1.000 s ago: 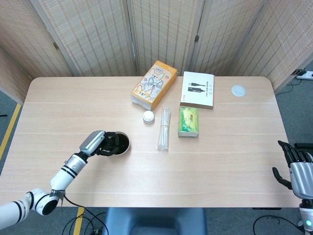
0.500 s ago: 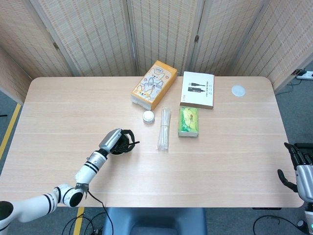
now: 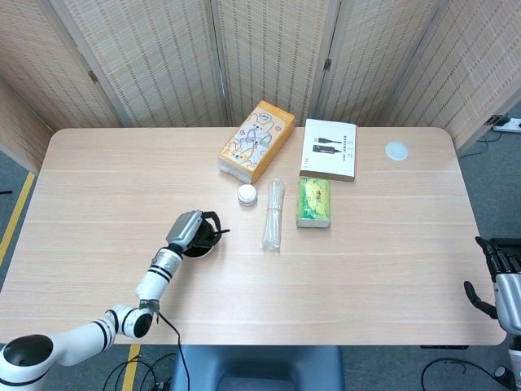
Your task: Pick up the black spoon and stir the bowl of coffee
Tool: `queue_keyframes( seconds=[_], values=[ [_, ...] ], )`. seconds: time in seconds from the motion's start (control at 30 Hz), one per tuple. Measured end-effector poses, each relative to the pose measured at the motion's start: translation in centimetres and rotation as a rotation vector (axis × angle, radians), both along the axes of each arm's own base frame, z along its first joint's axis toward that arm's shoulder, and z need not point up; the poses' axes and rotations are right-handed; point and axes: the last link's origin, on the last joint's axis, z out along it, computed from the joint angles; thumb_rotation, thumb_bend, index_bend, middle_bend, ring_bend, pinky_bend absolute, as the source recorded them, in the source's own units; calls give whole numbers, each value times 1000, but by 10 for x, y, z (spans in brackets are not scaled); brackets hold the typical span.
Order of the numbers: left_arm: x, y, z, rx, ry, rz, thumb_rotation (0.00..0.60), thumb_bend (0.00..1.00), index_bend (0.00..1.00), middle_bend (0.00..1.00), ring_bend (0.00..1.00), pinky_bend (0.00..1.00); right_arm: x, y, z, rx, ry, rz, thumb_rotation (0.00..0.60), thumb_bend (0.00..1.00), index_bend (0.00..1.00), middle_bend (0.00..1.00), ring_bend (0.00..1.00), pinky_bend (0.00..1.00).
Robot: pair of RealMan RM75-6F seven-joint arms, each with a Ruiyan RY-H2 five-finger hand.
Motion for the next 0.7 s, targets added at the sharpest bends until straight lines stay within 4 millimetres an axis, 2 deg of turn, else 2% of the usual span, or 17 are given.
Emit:
queue_keyframes(
  seconds=[0.43, 0.7],
  values=[
    [-17, -3, 5, 13, 16, 34, 600, 448, 634, 942, 932, 1000, -1, -4, -1, 11, -2, 1, 600, 268, 98, 181, 256, 245],
    [-16, -15, 2, -12, 19, 14, 600, 448, 634, 942, 932, 1000, -2, -5, -3, 13, -8, 7, 600, 267, 98, 181, 259, 245]
  ],
)
